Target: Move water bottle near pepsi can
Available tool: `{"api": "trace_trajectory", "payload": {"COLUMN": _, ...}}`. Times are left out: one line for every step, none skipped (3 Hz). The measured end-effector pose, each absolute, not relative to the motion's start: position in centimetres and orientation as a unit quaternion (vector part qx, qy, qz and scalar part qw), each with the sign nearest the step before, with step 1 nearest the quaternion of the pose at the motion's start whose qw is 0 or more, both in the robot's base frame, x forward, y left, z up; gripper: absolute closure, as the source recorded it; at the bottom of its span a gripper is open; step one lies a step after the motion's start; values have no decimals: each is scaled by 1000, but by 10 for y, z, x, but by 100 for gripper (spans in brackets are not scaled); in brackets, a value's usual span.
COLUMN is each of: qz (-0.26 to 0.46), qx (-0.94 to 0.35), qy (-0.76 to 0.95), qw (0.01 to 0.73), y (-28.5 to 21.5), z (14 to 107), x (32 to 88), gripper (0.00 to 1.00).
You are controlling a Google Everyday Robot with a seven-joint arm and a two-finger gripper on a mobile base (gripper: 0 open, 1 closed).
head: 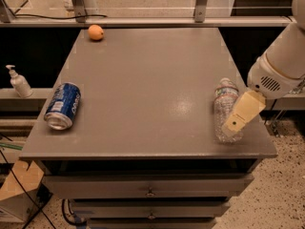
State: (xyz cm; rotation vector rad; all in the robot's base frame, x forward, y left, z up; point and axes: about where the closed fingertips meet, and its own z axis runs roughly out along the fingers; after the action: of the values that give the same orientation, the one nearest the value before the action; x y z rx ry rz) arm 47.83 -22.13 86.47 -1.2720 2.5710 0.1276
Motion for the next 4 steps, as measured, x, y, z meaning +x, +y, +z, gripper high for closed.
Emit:
{"api": "trace_trajectory", "payload": {"qz": 64, "qx": -416, "qy": 898, "qw": 127, "y": -224, "z": 845, "x": 479, "gripper": 0}}
{"api": "trace_trajectory", "payload": {"qz": 80, "qx": -402, "qy": 904, "qw": 122, "y": -223, "z": 833, "x": 482, "gripper": 16}}
{"api": "trace_trajectory", "payload": {"qz": 89, "qx": -397, "qy": 906, "qw": 118, "y": -218, "z": 826, "x": 484, "gripper": 40}}
{"api": "trace_trajectory", "payload": {"qz": 89, "qx": -398, "qy": 906, "qw": 115, "y": -214, "z": 823, "x": 486, "gripper": 64}}
